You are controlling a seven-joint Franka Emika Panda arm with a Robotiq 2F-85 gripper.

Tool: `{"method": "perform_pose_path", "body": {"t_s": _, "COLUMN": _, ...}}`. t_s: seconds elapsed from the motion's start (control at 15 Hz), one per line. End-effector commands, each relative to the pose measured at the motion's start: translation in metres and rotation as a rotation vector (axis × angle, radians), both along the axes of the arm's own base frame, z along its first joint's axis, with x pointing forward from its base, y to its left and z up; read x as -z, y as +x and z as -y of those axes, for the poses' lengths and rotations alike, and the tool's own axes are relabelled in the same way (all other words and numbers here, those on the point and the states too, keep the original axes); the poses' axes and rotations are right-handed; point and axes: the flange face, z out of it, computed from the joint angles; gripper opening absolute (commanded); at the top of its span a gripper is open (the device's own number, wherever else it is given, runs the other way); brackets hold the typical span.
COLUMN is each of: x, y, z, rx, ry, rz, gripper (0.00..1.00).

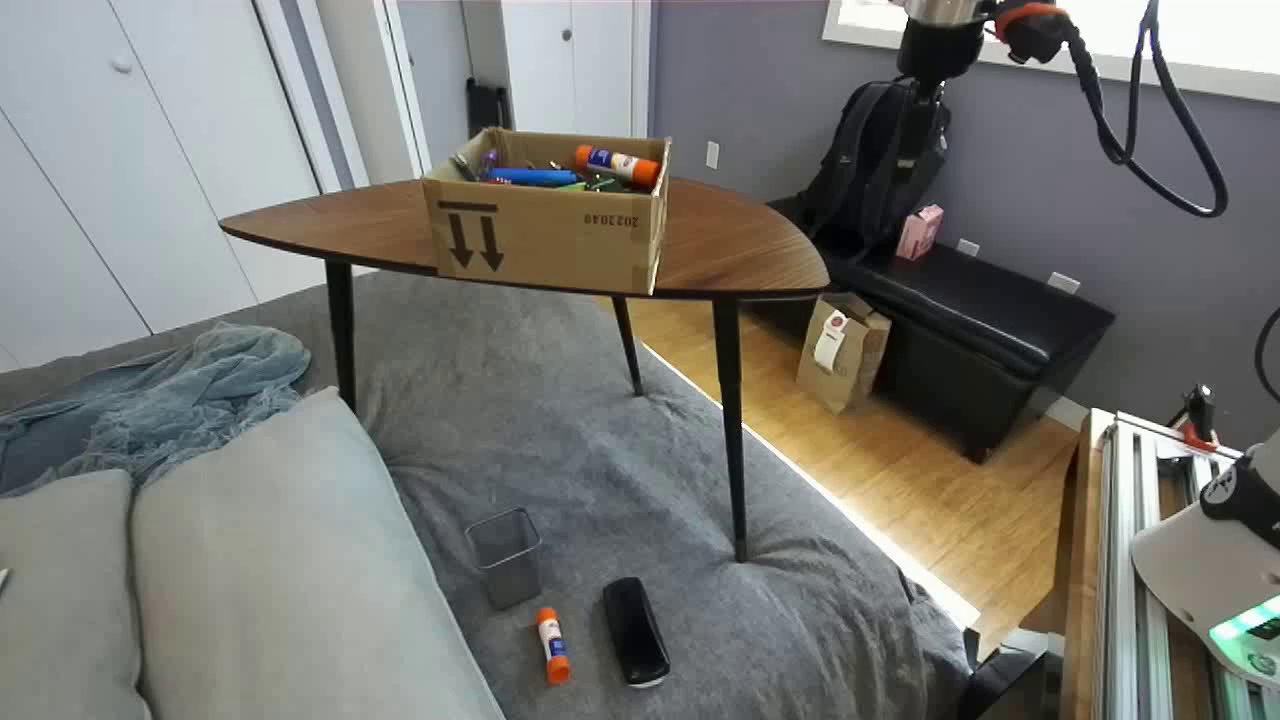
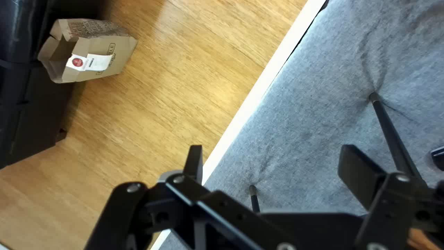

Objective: Remove the orange glue stick from the box and put it on the table

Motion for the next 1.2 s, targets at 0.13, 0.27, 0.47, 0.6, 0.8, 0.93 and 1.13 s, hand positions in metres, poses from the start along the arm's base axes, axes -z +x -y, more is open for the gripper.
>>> {"method": "perform_pose_path", "body": {"t_s": 0.13, "x": 0.000, "y": 0.000, "z": 0.000, "rx": 0.000, "ry": 0.000, "rz": -0.001, "gripper": 1.00}}
{"method": "perform_pose_path", "body": {"t_s": 0.27, "x": 0.000, "y": 0.000, "z": 0.000, "rx": 0.000, "ry": 0.000, "rz": -0.001, "gripper": 1.00}}
{"method": "perform_pose_path", "body": {"t_s": 0.47, "x": 0.000, "y": 0.000, "z": 0.000, "rx": 0.000, "ry": 0.000, "rz": -0.001, "gripper": 1.00}}
{"method": "perform_pose_path", "body": {"t_s": 0.6, "x": -0.007, "y": 0.006, "z": 0.003, "rx": 0.021, "ry": 0.016, "rz": -0.002, "gripper": 1.00}}
{"method": "perform_pose_path", "body": {"t_s": 0.8, "x": -0.036, "y": 0.029, "z": -0.017, "rx": -0.056, "ry": -0.016, "rz": 0.038, "gripper": 1.00}}
{"method": "perform_pose_path", "body": {"t_s": 0.93, "x": -0.060, "y": 0.047, "z": -0.037, "rx": -0.082, "ry": -0.010, "rz": 0.095, "gripper": 1.00}}
{"method": "perform_pose_path", "body": {"t_s": 1.13, "x": -0.089, "y": 0.074, "z": -0.077, "rx": -0.166, "ry": 0.012, "rz": 0.211, "gripper": 1.00}}
